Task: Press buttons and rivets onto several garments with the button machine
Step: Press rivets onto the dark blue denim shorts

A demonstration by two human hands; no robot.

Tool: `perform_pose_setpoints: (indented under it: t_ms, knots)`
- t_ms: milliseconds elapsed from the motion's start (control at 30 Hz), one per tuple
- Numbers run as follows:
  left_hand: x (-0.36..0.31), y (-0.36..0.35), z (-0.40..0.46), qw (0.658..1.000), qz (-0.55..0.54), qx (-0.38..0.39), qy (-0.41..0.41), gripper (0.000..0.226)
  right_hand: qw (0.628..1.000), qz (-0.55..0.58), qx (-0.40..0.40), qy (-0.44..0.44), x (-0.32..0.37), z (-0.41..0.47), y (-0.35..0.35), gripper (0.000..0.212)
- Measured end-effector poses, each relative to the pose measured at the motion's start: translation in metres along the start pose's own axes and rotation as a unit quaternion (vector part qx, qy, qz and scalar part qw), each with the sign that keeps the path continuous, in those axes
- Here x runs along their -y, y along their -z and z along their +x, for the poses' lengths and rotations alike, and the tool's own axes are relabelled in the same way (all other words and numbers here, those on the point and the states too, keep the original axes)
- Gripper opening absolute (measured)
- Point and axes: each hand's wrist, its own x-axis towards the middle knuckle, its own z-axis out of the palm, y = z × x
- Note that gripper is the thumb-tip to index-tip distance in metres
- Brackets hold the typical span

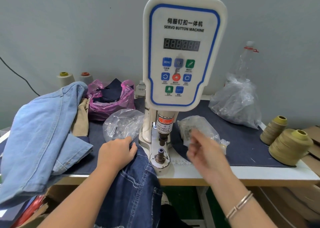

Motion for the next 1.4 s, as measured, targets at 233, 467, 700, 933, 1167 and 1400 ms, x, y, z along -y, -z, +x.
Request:
perform_pose_setpoints:
  t_ms: [233, 467, 700, 933, 1167, 1400]
  knots:
    - [0.000, -0.001, 0.000, 1.000, -0.004, 0.004, 0.002, 0.028, 0.979, 0.068, 0.022, -0.193, -0.047, -0.014, -0.018, 0.025]
    - [0.000, -0.001, 0.001, 1.000, -0.011, 0.001, 0.002, 0.028, 0.978, 0.070, 0.008, -0.195, -0.050, -0.010, -0.022, 0.013]
    - [0.000, 0.000, 0.000, 1.000, -0.014, -0.003, 0.003, 0.027, 0.974, 0.077, 0.029, -0.213, -0.046, -0.008, -0.034, 0.014]
    - [0.000, -0.001, 0.000, 1.000, -0.012, -0.008, 0.002, 0.028, 0.948, 0.172, 0.032, -0.267, -0.039, -0.006, -0.037, 0.014]
    - [0.000, -0.003, 0.001, 1.000, 0.002, -0.006, 0.003, 0.030, 0.935, 0.224, 0.028, -0.274, -0.039, -0.017, -0.039, 0.016]
    - [0.000, -0.002, 0.001, 1.000, -0.009, -0.001, 0.006, 0.029, 0.928, 0.249, 0.011, -0.276, -0.034, -0.018, -0.046, 0.016]
